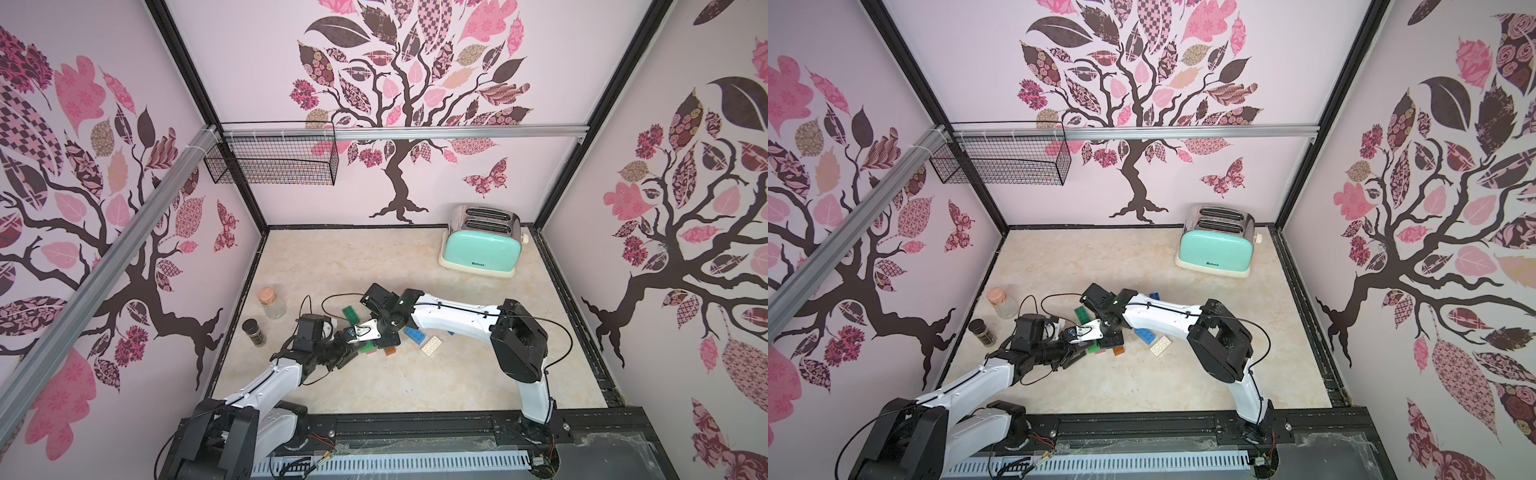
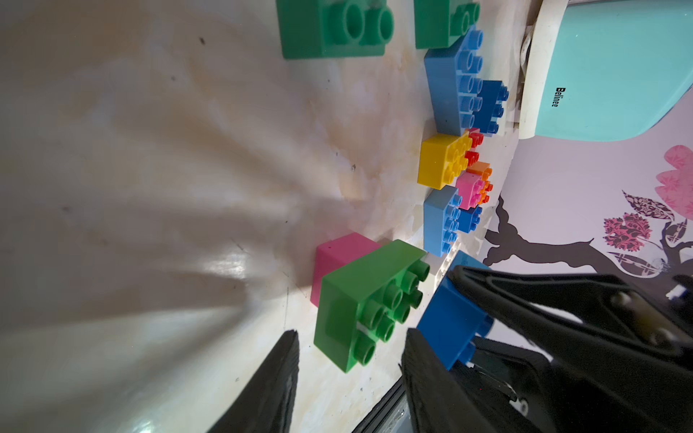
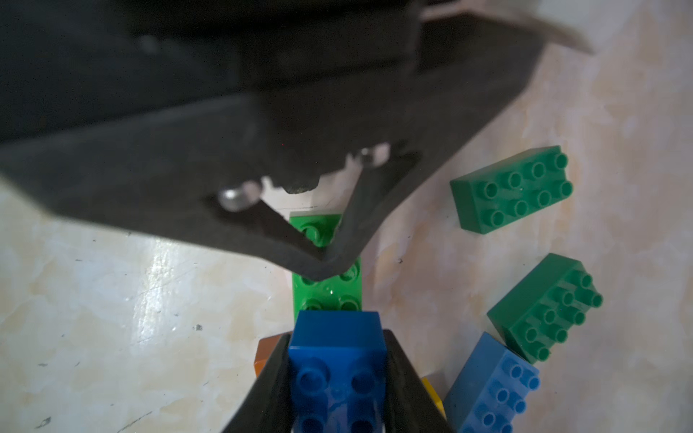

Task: Assemble a heart with lego
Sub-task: Assemble the lego brick with the lego brick.

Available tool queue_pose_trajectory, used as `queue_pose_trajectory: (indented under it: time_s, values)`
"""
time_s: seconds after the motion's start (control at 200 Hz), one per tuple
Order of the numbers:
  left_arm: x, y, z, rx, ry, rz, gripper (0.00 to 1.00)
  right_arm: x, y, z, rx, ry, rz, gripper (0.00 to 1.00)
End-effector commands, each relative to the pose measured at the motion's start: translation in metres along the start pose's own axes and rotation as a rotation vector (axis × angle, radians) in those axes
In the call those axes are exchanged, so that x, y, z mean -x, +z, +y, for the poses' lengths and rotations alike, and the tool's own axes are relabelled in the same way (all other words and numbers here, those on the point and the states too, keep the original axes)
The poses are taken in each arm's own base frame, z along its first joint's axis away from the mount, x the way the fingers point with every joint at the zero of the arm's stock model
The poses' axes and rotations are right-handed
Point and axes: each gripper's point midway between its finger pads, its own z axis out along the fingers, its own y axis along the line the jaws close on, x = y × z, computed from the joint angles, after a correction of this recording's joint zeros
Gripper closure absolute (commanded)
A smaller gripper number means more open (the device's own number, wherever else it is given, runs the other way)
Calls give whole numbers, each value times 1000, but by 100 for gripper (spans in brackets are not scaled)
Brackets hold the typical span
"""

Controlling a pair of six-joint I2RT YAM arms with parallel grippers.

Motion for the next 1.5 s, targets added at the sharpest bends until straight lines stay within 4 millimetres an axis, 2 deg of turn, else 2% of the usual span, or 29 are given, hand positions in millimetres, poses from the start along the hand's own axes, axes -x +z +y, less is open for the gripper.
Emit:
queue_pose_trajectory:
  time_s: [0.0, 0.3, 0.65, 0.85, 1.171, 1.306, 1.496]
  values:
    - [1, 4, -3, -33, 11, -2, 52, 0, -2, 4, 47, -1, 10, 72]
    - [2, 7, 2, -37, 2, -17, 54, -2, 1, 7, 72, -4, 24, 72]
    - [1, 11, 12, -13, -12, -20, 55, 7, 1, 1, 113, 2, 25, 72]
    - [1, 10, 19, 14, -20, -29, 56, -3, 10, 5, 149, 16, 65, 73]
    - [3, 10, 25, 61, -4, -33, 56, -1, -9, -3, 132, 17, 44, 73]
    - [6, 9, 24, 80, 12, -35, 56, -3, -16, -14, 97, 11, 42, 73]
    - [10, 11, 22, 88, 26, -29, 55, -6, -17, -21, 94, 27, 31, 73]
